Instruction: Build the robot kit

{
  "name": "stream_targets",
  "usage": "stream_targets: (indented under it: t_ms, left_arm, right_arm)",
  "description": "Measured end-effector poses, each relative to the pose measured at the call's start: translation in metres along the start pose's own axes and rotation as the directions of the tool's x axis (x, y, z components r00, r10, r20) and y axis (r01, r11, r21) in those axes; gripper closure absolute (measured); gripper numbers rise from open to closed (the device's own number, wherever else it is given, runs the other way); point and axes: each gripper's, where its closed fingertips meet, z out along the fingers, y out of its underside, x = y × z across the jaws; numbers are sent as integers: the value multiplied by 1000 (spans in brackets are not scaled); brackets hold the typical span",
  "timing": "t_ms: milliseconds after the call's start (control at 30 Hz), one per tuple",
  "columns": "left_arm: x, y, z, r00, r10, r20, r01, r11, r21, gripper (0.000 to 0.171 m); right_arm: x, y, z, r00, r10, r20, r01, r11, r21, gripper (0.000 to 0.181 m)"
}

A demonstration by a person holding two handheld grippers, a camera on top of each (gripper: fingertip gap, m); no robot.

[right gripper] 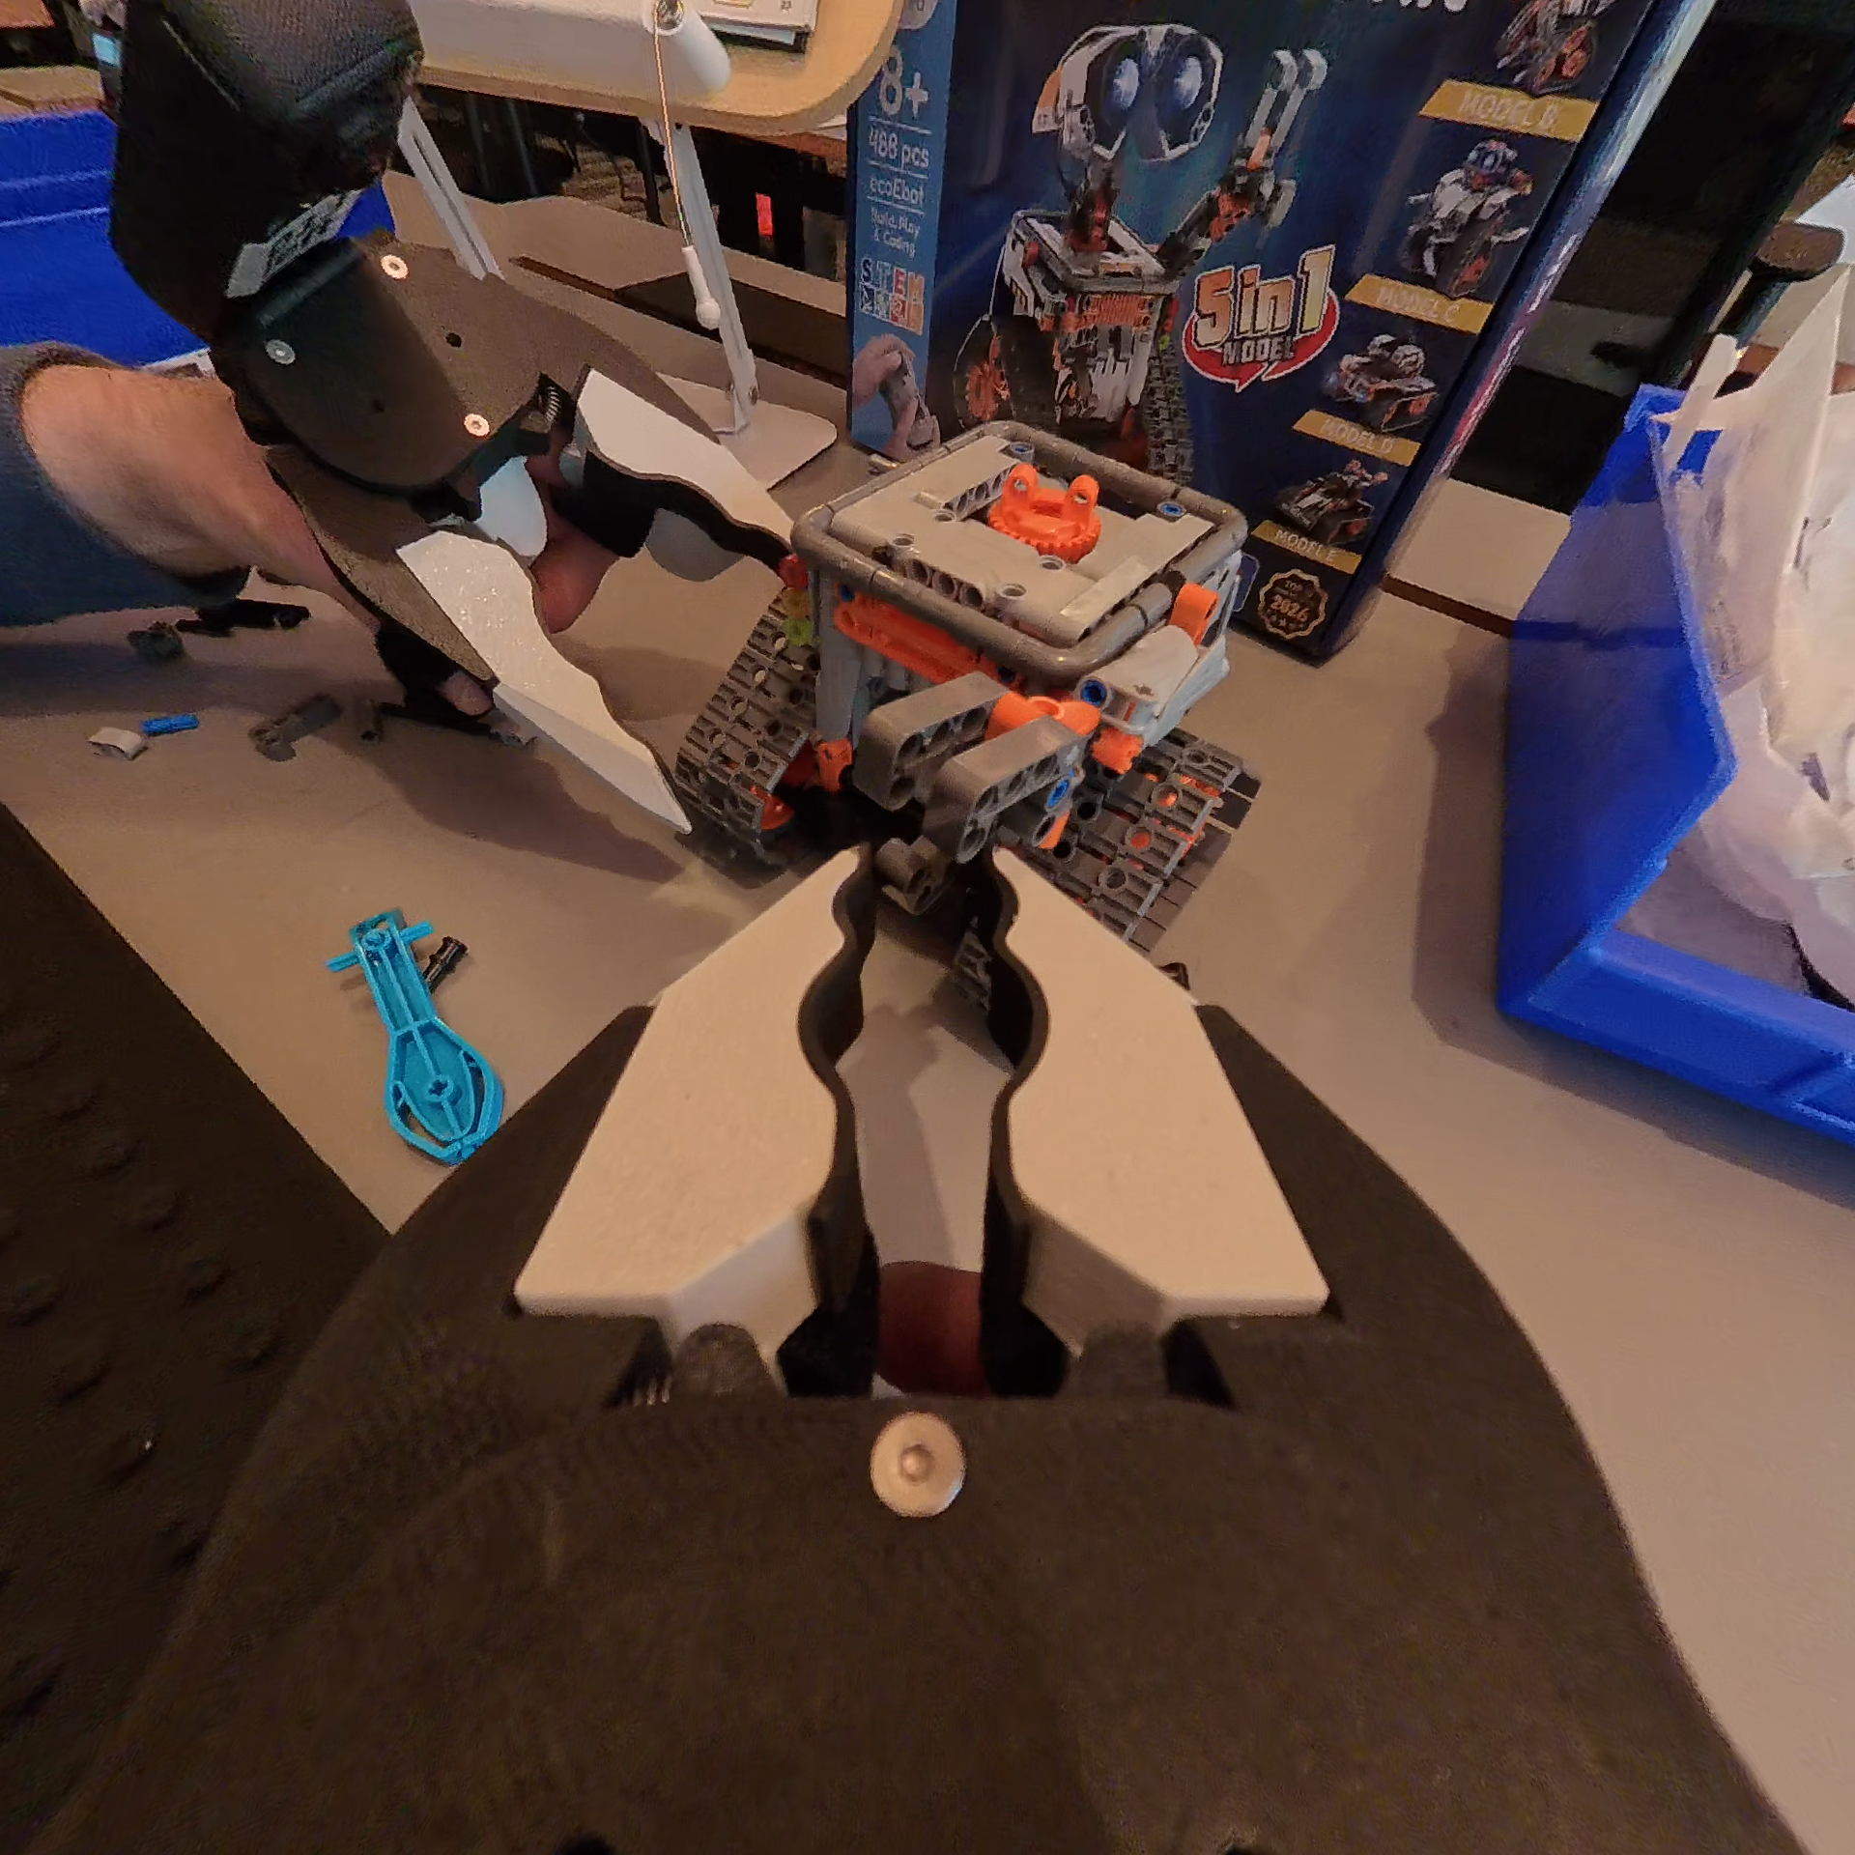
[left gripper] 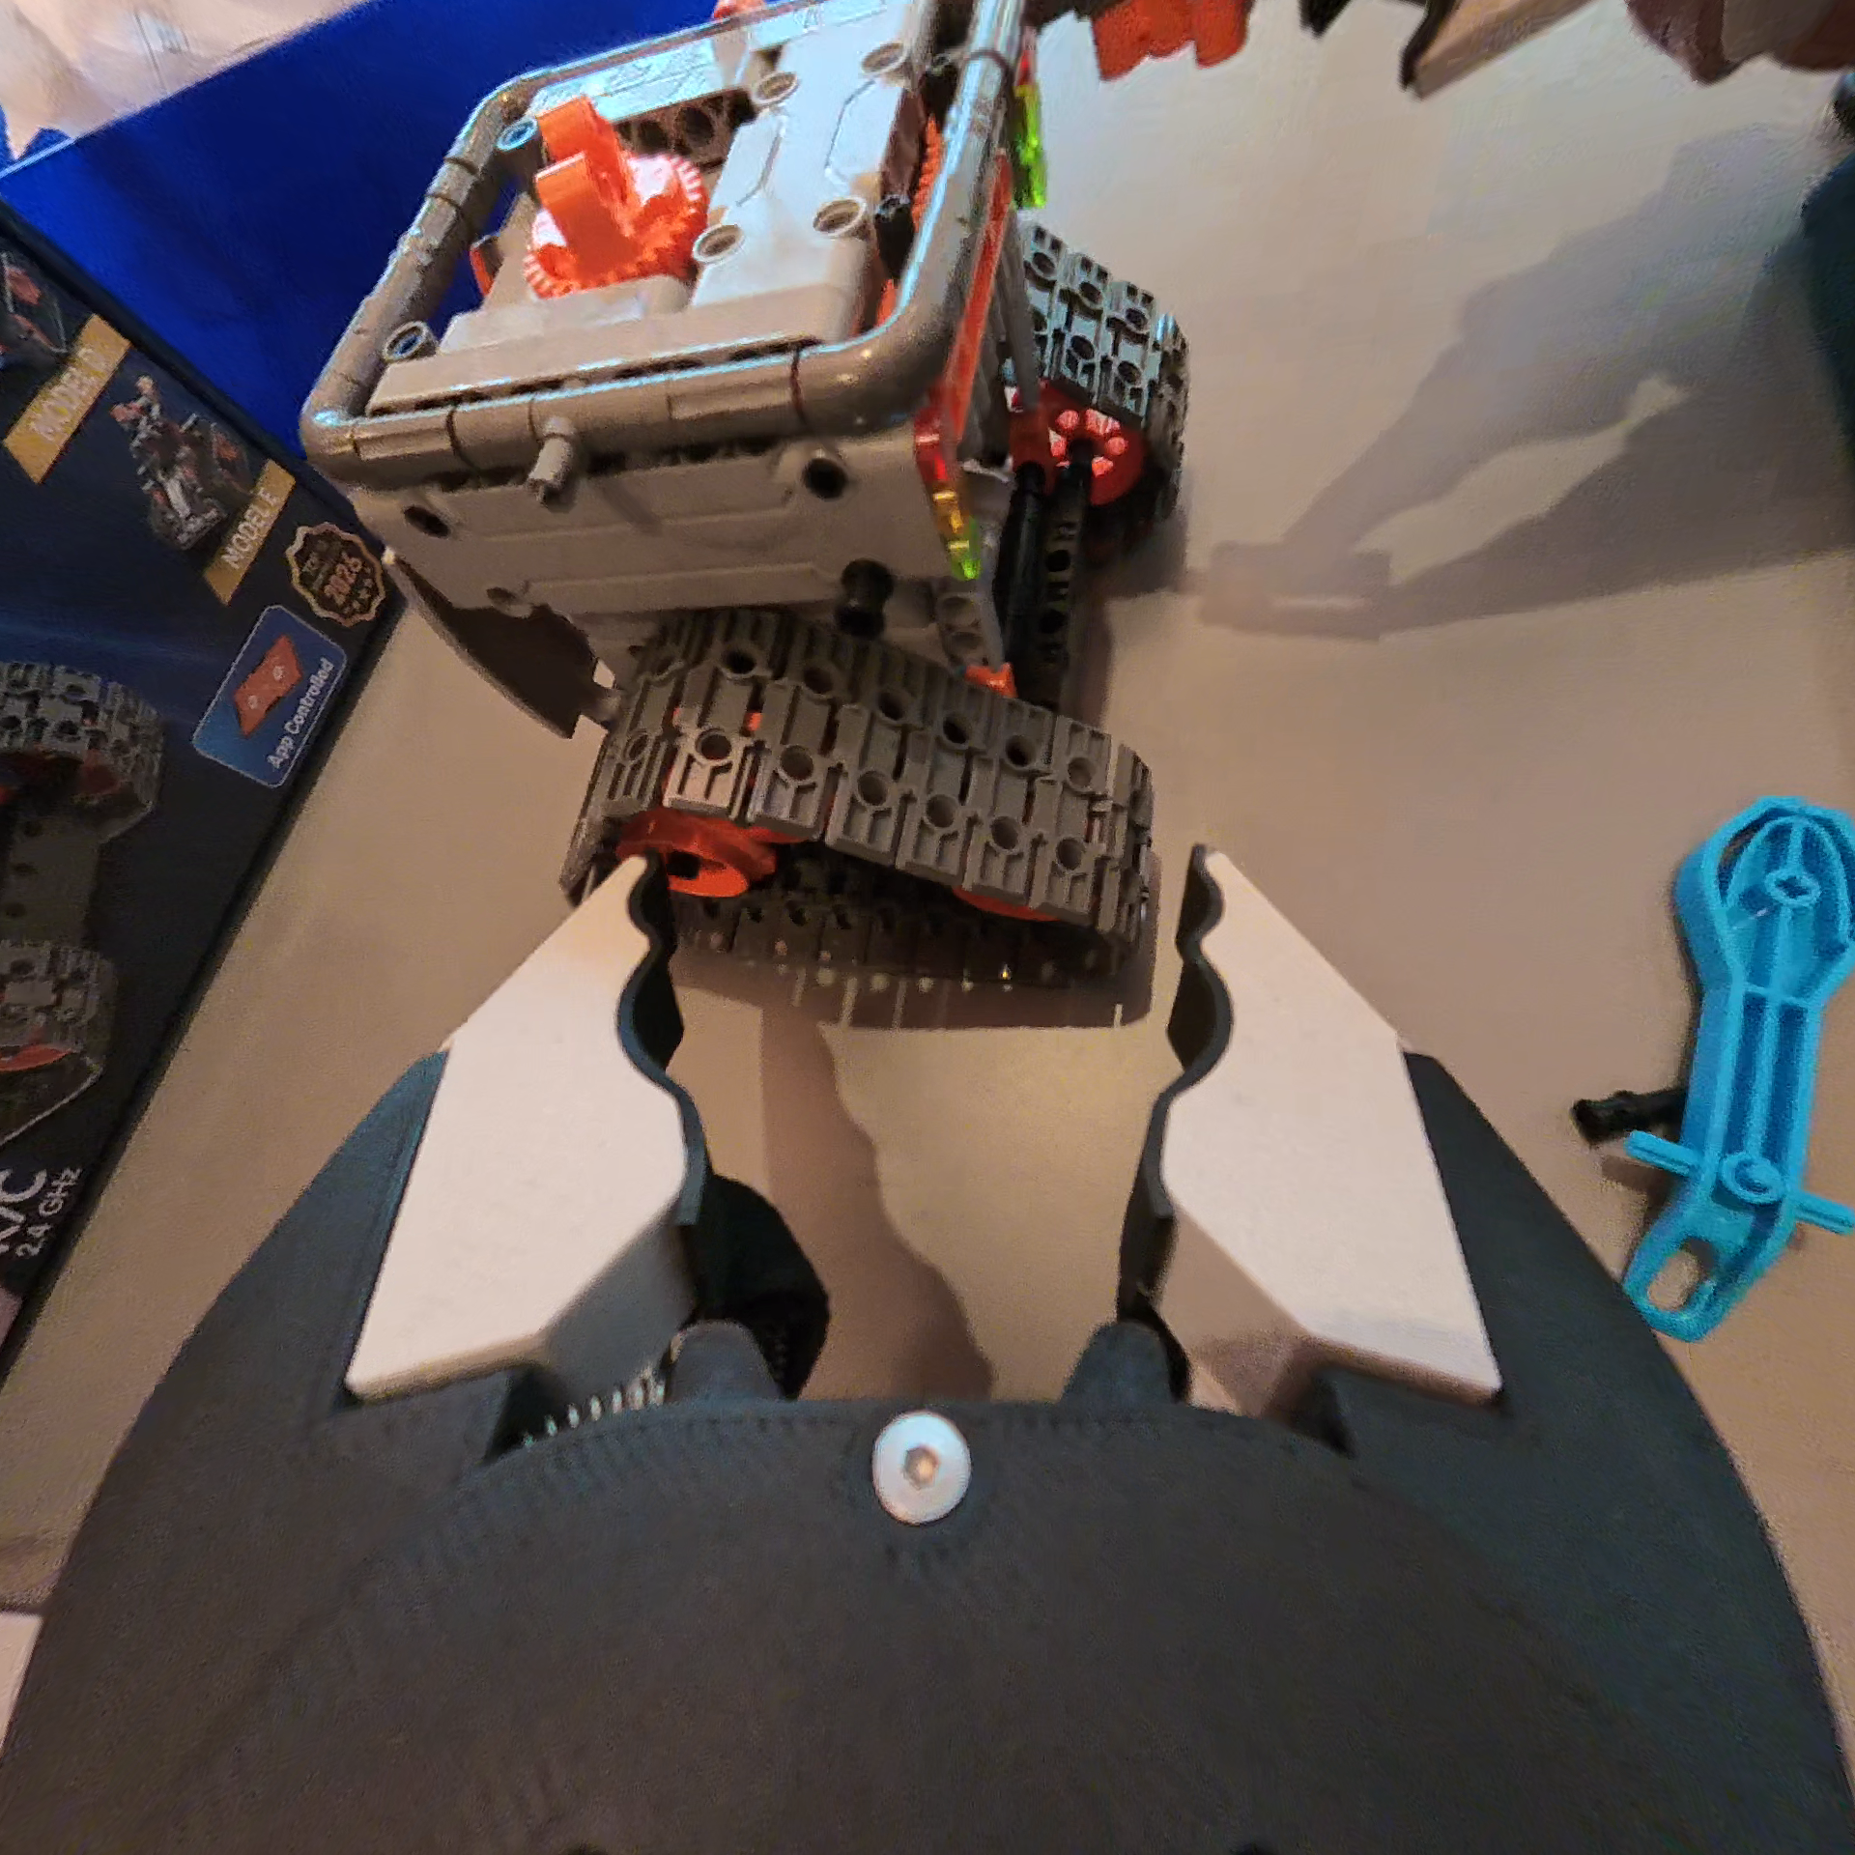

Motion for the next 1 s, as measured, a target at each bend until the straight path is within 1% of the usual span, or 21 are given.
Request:
stream_targets:
  t_ms: [67, 233, 300, 367, 400, 500, 633, 767, 833, 900, 1000]
  left_arm:
    - [0, -3, -1, 1000, -8, -3, 8, 1000, 17, 76]
    - [1, -2, 1, 1000, 4, 0, -4, 1000, 7, 78]
    - [1, -2, 1, 1000, 9, 7, -9, 1000, 5, 78]
    - [1, -4, 0, 1000, 5, -4, -5, 1000, 15, 76]
    - [2, -6, -2, 1000, -7, -18, 8, 999, 31, 74]
    - [-3, -12, -9, 997, -62, -47, 65, 995, 81, 74]
    - [-16, -20, -16, 997, -77, -11, 77, 990, 119, 73]
    - [-17, -27, -13, 998, -62, 8, 61, 990, 128, 72]
    - [-21, -29, -11, 998, -51, 35, 46, 991, 125, 72]
    - [-24, -32, -8, 997, -69, 30, 64, 989, 135, 72]
    - [-24, -31, 1, 997, -79, 15, 76, 990, 123, 71]
  right_arm:
    - [3, -10, -3, 1000, 10, 10, -10, 1000, 25, 164]
    - [19, -41, -11, 1000, 8, 8, -9, 996, 87, 165]
    - [23, -47, -12, 1000, 5, 8, -6, 996, 89, 164]
    - [18, -46, -13, 999, 21, 33, -24, 995, 95, 160]
    - [18, -44, -14, 999, 28, 31, -31, 994, 103, 156]
    - [17, -34, -18, 999, 32, 4, -32, 993, 113, 151]
    - [19, -23, -19, 999, 14, -30, -11, 995, 97, 145]
    - [30, -18, -8, 995, -38, -97, 44, 997, 67, 136]
    - [30, -18, 1, 994, -50, -96, 56, 997, 62, 132]
    - [26, -22, 7, 995, -58, -77, 64, 995, 71, 124]
    - [23, -32, 7, 993, -59, -102, 70, 991, 113, 120]
